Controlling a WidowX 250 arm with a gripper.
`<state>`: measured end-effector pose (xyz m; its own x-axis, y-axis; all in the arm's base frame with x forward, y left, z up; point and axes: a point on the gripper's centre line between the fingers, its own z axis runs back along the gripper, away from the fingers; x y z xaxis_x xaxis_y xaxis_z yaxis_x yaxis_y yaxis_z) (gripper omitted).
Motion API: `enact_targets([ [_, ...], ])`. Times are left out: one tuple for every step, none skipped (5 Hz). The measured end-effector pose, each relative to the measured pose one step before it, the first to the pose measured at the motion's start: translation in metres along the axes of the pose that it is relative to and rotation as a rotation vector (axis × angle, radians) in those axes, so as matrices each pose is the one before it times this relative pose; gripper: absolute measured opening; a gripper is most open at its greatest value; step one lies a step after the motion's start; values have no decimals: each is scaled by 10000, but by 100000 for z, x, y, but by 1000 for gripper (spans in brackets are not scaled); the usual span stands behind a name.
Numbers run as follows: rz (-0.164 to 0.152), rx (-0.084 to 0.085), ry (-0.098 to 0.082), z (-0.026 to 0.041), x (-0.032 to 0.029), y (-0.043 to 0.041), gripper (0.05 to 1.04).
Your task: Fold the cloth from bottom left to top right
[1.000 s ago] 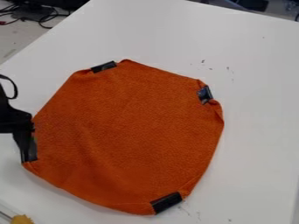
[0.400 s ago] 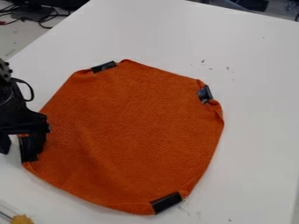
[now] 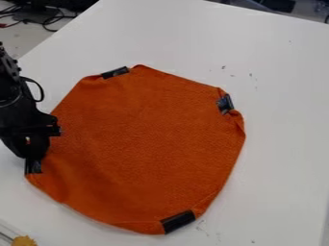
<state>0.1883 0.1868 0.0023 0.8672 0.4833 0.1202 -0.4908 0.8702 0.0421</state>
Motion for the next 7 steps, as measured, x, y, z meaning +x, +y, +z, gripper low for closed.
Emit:
enact_targets([
  [145,42,136,65,-472,-43,220],
  [-19,24,-30,115,60,-339,108],
  [-181,550,-105,2355,221,-927,82],
  [-513,617,-460,2839,865,-1948,82],
  [-327,151,-306,1253,1024,-2456,81],
  [-510,-245,-286,550,1563,-3728,81],
  [-709,-144,231,-554,1398,-3474,81],
])
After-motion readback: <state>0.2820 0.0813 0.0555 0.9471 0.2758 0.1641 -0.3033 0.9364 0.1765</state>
